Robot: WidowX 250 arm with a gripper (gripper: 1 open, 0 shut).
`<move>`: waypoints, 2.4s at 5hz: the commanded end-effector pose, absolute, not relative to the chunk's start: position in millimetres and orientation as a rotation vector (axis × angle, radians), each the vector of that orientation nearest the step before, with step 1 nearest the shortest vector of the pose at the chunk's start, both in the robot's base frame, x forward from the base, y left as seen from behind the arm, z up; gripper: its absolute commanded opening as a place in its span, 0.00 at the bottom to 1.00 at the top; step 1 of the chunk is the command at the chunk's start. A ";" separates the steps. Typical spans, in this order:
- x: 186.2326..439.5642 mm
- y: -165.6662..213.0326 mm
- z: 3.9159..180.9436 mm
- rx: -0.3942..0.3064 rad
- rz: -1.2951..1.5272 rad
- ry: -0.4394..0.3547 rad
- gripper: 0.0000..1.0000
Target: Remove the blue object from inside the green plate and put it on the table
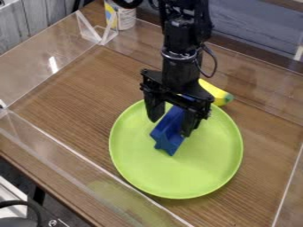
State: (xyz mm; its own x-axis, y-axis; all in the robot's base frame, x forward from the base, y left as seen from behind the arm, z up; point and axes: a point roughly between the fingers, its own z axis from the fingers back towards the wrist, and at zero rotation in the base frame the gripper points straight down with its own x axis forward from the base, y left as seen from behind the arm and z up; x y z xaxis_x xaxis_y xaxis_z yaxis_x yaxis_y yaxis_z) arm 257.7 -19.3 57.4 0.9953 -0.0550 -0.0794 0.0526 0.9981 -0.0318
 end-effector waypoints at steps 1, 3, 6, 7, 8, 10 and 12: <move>260.4 -20.5 60.6 -0.026 -0.062 0.060 1.00; 263.3 -20.7 61.4 -0.032 -0.061 0.063 1.00; 269.5 -16.3 70.3 -0.042 -0.055 0.044 1.00; 270.0 -15.0 71.7 -0.044 -0.055 0.040 1.00; 270.7 -14.8 65.3 -0.043 -0.053 0.046 0.00; 273.0 -11.1 78.1 -0.048 -0.047 0.030 0.00; 287.5 6.1 118.3 -0.049 -0.015 -0.042 0.00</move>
